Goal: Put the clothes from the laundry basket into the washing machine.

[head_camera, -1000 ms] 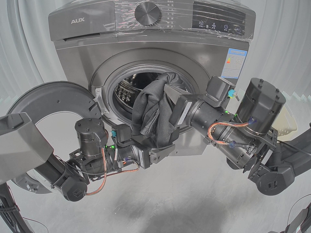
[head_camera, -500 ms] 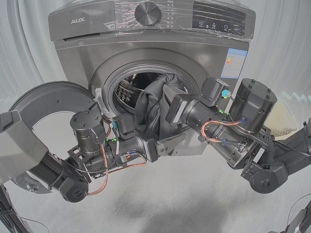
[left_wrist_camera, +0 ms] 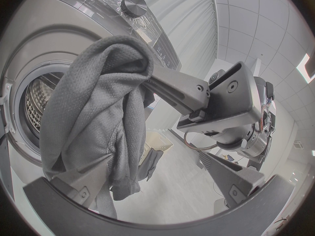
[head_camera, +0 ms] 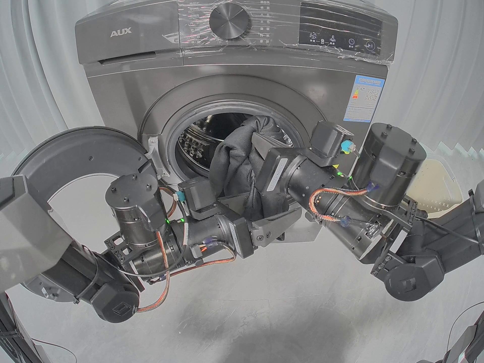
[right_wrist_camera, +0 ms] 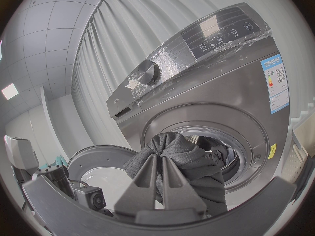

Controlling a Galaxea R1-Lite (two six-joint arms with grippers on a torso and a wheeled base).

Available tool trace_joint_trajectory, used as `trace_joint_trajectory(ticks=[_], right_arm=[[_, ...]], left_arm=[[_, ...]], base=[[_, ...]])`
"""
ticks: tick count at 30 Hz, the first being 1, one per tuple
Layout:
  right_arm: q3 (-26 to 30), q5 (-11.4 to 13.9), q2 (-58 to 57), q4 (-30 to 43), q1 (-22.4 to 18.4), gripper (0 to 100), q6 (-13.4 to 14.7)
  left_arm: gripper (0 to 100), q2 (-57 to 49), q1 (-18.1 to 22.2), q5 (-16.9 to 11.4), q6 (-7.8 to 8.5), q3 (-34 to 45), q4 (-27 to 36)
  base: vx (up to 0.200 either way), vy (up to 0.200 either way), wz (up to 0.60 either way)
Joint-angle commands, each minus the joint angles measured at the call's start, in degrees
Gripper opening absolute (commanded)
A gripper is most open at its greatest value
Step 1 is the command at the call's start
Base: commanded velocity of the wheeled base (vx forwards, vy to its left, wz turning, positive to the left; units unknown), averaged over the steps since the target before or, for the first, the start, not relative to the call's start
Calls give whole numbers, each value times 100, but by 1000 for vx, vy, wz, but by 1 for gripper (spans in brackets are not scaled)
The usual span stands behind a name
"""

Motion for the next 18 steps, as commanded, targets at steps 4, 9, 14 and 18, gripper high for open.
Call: trace_joint_trajectory(ticks=[4, 9, 14, 18], right_arm=[[13, -111, 60, -2, -28, 0, 4], [-22, -120, 183, -2, -151, 0, -14], [-101, -120, 271, -2, -177, 0, -14], [-110, -120, 280, -2, -177, 0, -14]], left_arm=[[100, 5, -81, 1, -111, 22, -32], [100, -48, -81, 18, -164, 162, -67], [100, -57, -90, 9, -164, 259, -85], [100, -13, -116, 1, -182, 232, -85]], base=[[0, 0, 0], [0, 0, 0], [0, 0, 0], [0, 0, 0]])
